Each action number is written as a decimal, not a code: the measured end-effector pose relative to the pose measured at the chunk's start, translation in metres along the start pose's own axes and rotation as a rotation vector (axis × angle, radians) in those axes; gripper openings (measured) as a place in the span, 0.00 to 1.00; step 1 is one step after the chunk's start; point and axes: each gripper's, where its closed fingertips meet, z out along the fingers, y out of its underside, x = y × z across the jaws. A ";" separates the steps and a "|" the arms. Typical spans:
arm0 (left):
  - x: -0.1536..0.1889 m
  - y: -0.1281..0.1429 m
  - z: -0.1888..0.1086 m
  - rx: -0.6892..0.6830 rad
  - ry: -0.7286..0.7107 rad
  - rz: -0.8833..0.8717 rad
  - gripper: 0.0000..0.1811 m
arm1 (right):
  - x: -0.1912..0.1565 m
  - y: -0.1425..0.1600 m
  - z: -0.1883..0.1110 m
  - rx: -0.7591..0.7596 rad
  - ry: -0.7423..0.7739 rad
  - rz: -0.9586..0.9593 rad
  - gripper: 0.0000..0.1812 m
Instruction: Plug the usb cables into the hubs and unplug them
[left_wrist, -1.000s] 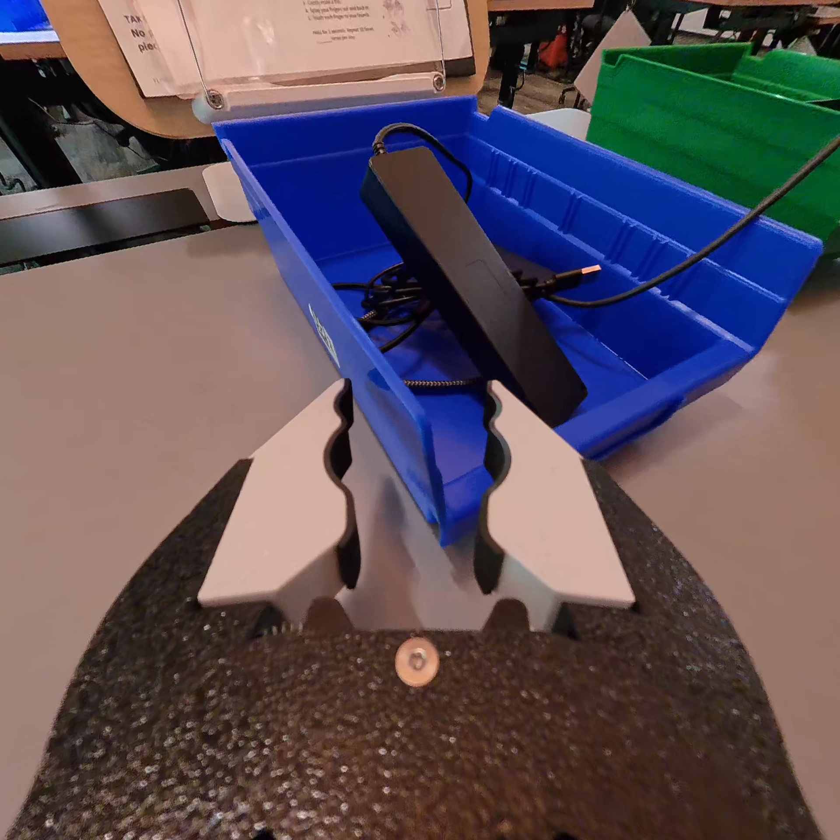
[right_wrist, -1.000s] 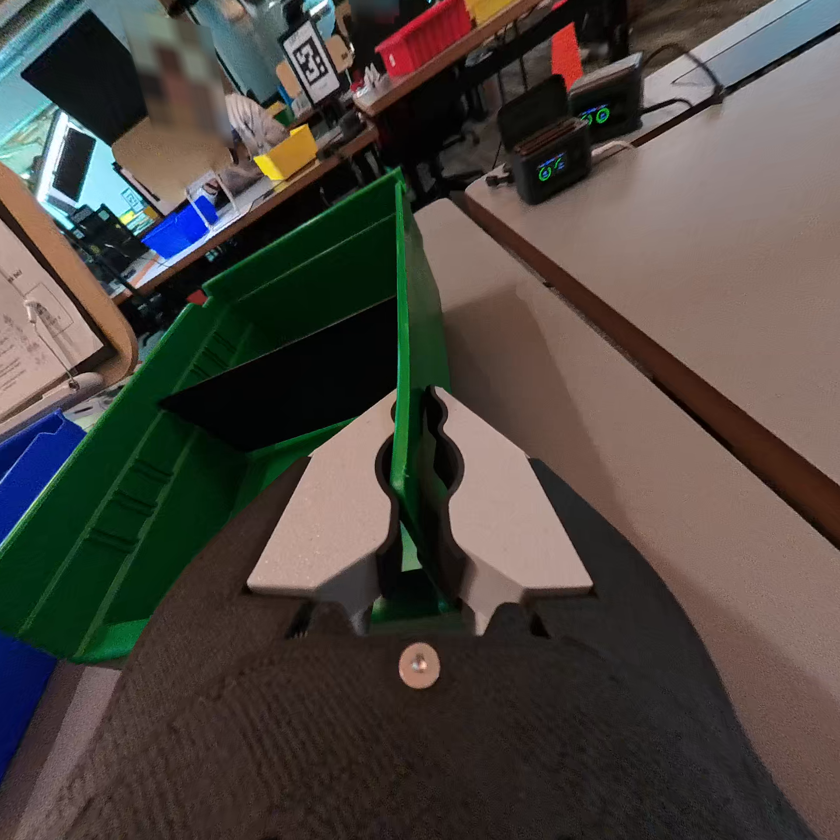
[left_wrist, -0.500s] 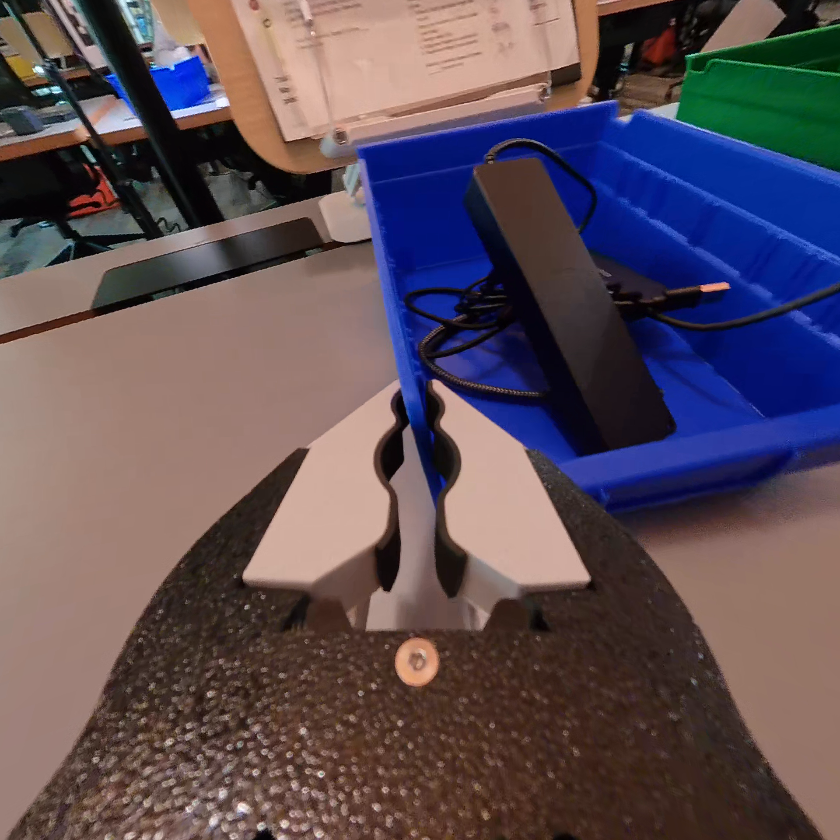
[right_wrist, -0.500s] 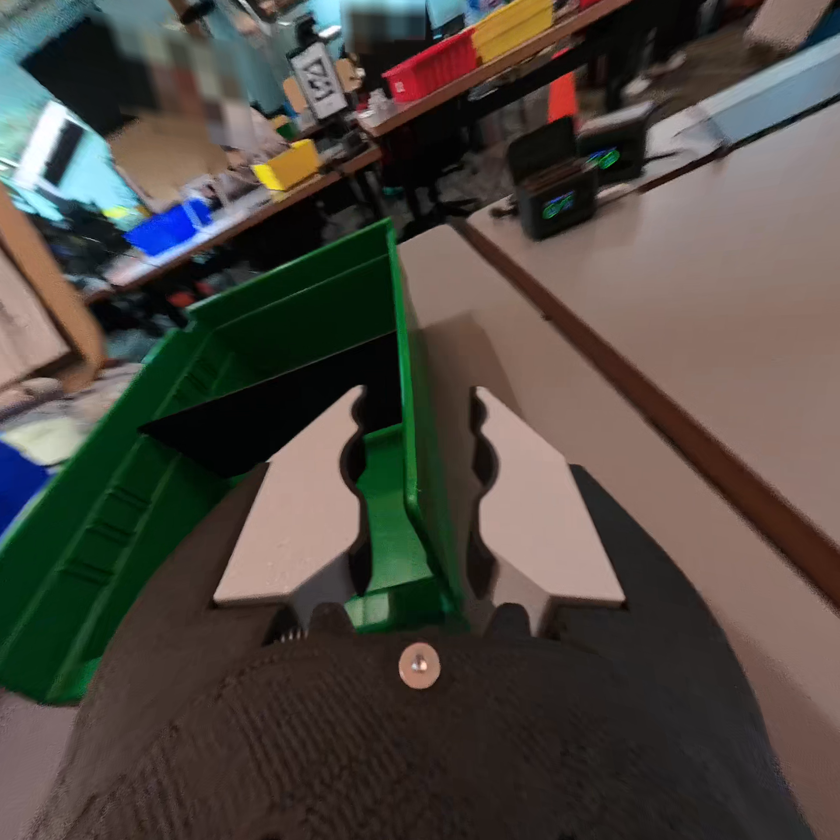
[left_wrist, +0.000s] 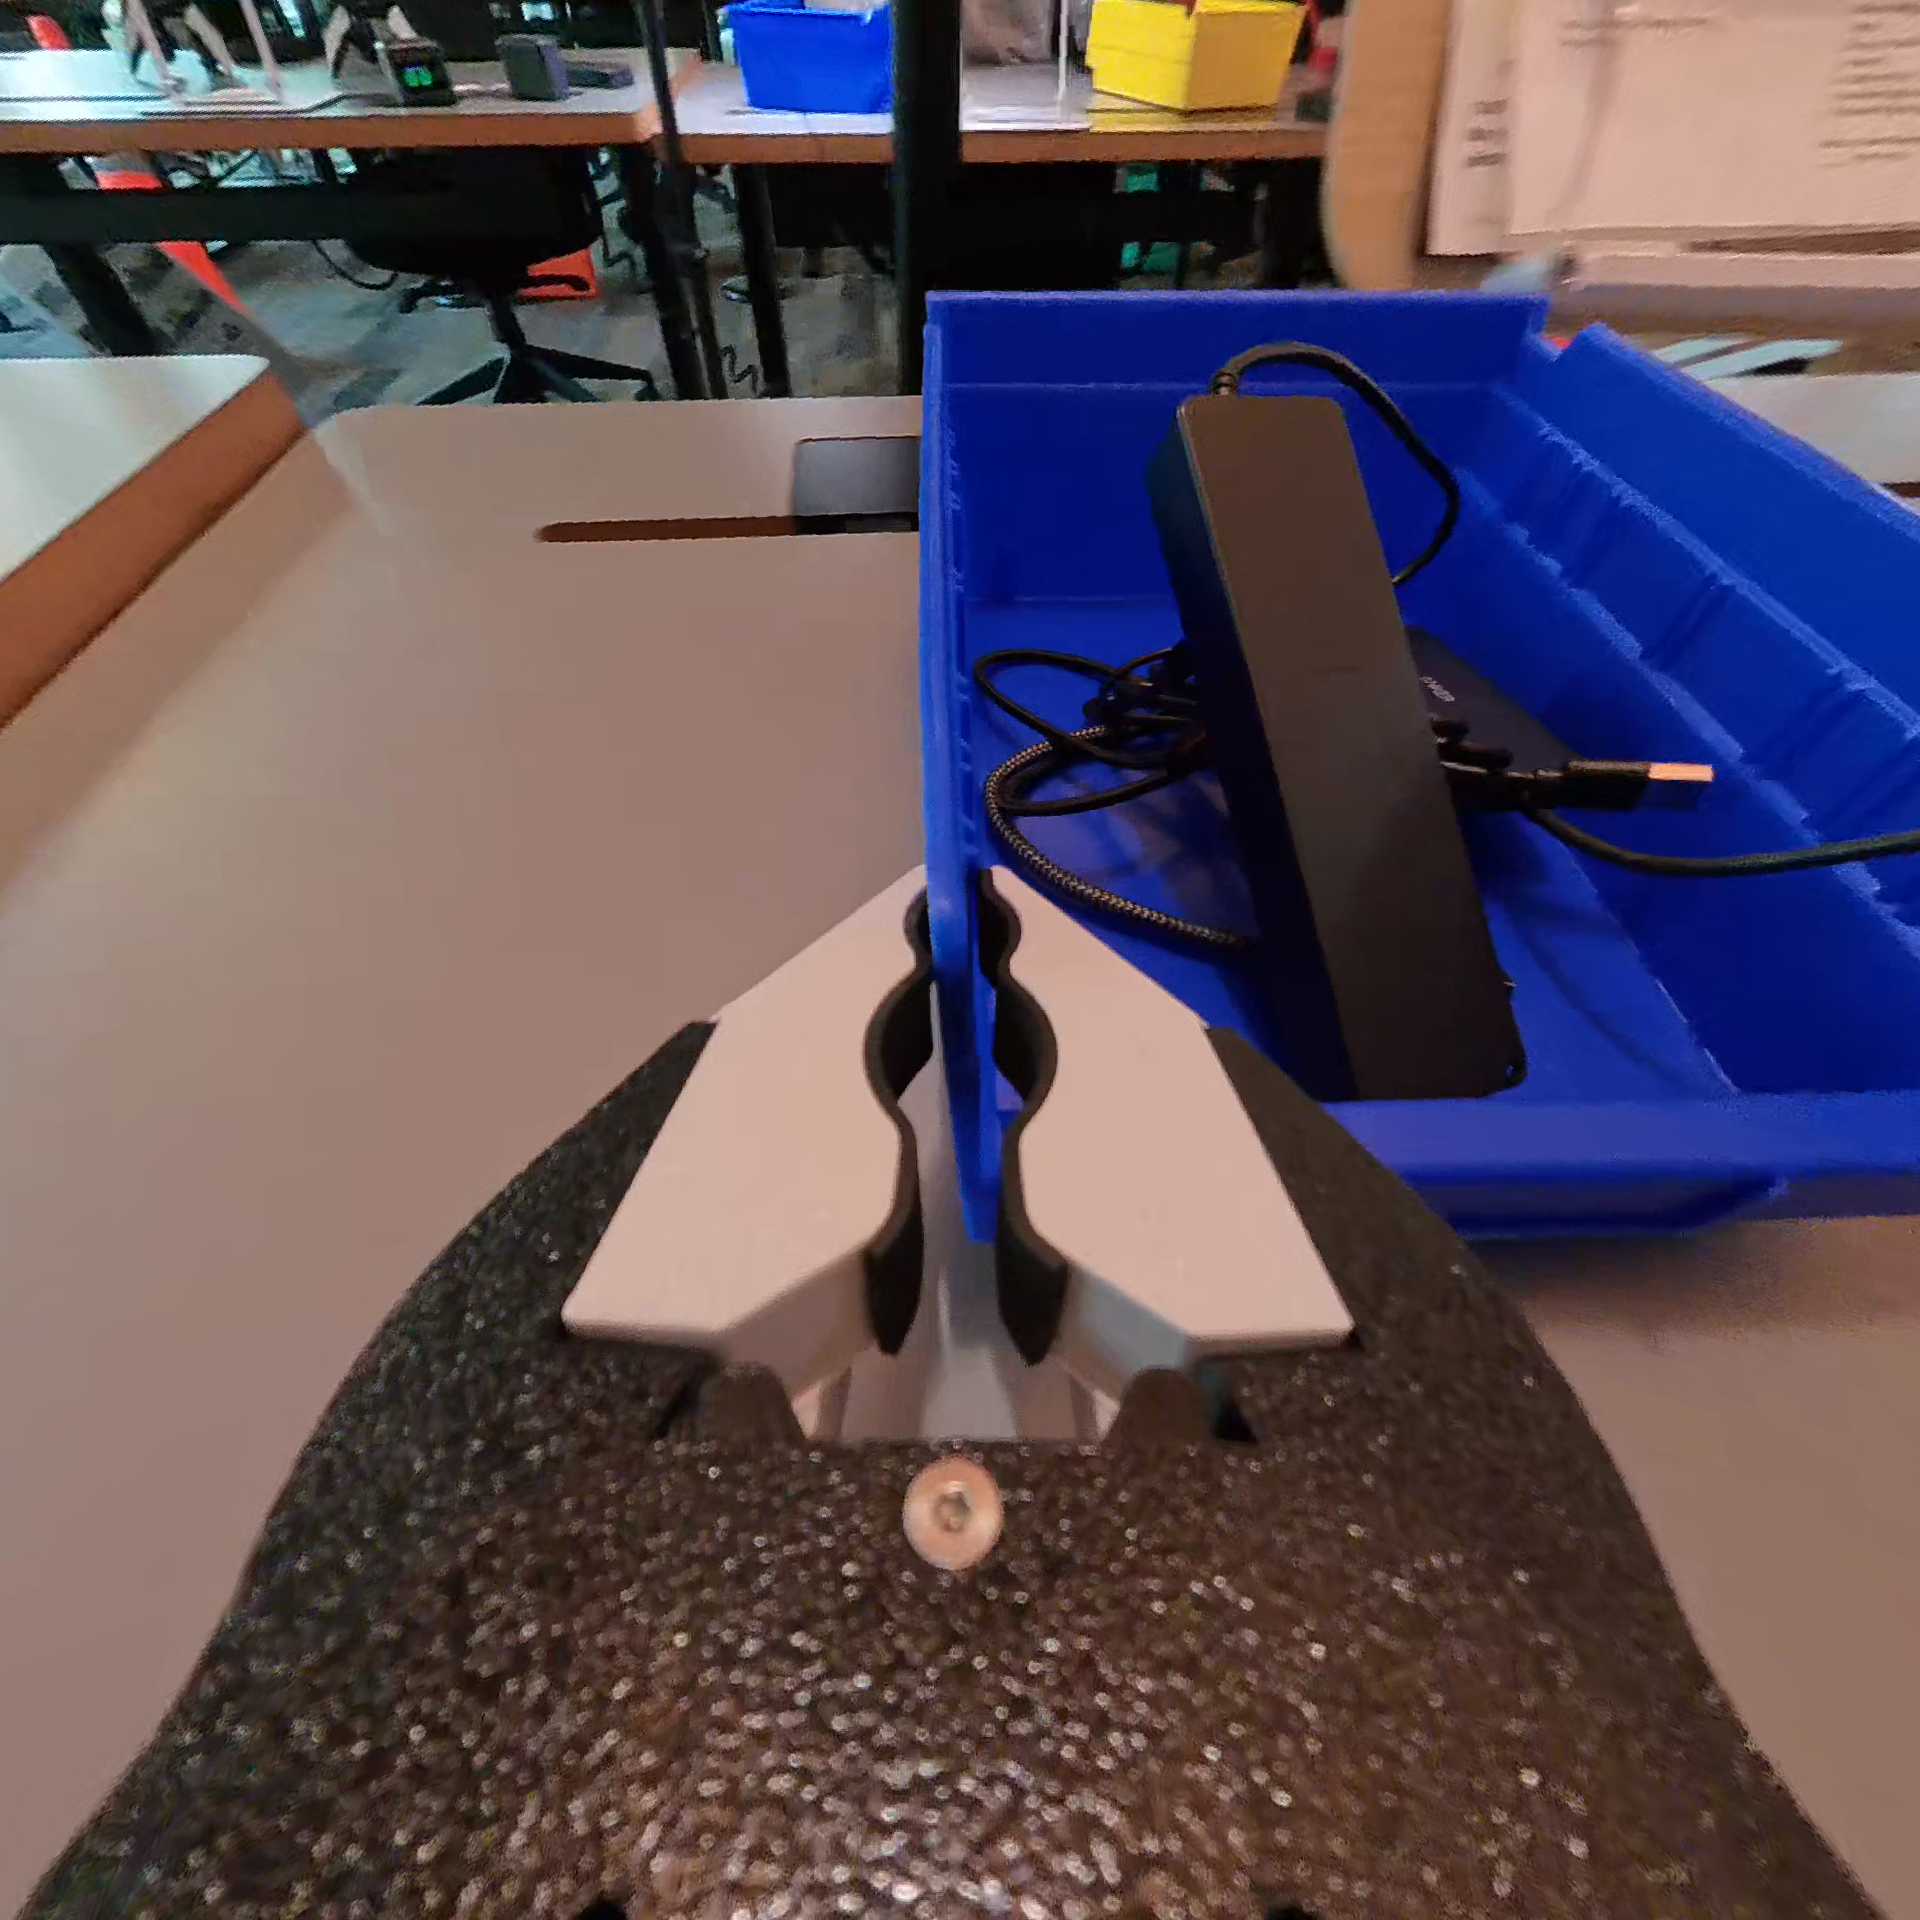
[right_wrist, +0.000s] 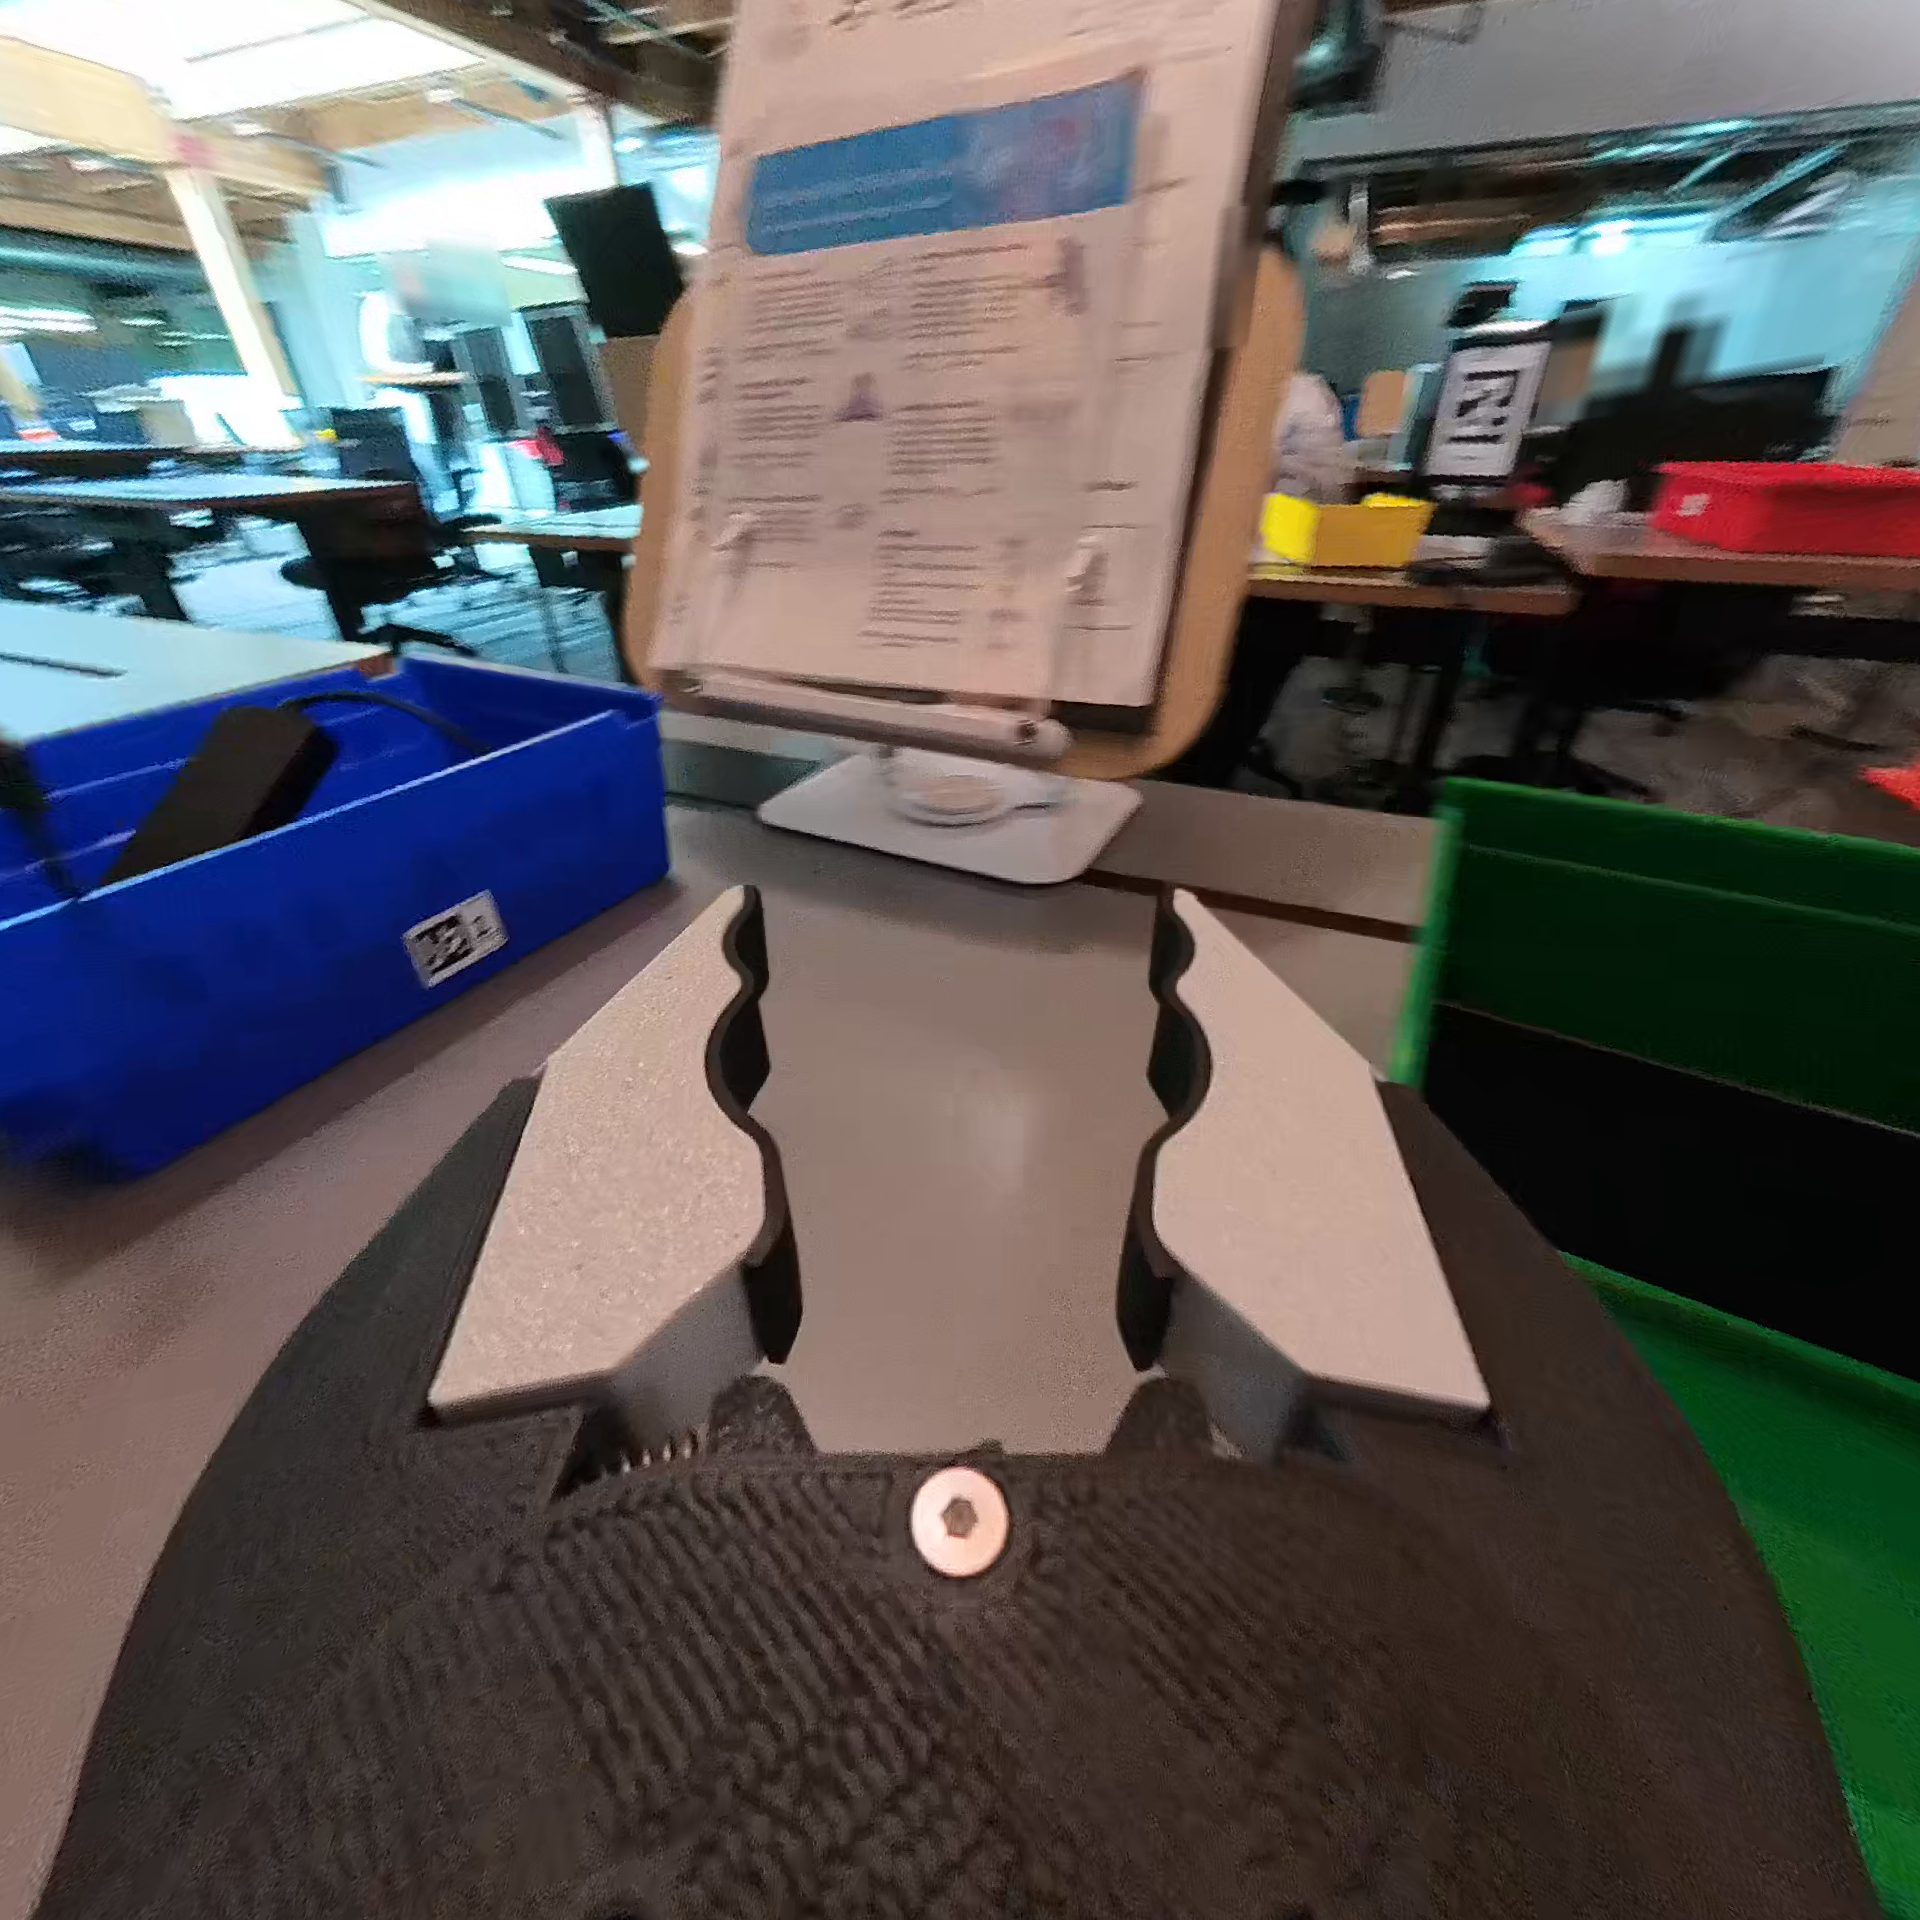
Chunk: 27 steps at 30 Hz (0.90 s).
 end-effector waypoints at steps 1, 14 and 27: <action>-0.014 -0.001 0.002 -0.014 -0.008 0.007 0.01 | -0.013 0.005 0.007 -0.013 -0.041 0.004 0.41; -0.042 -0.069 -0.006 -0.083 -0.158 0.121 0.32 | -0.011 0.029 0.019 -0.001 -0.061 0.110 0.35; -0.011 -0.011 0.094 -0.602 -0.196 0.101 0.60 | -0.039 0.034 0.015 -0.003 -0.168 0.084 0.40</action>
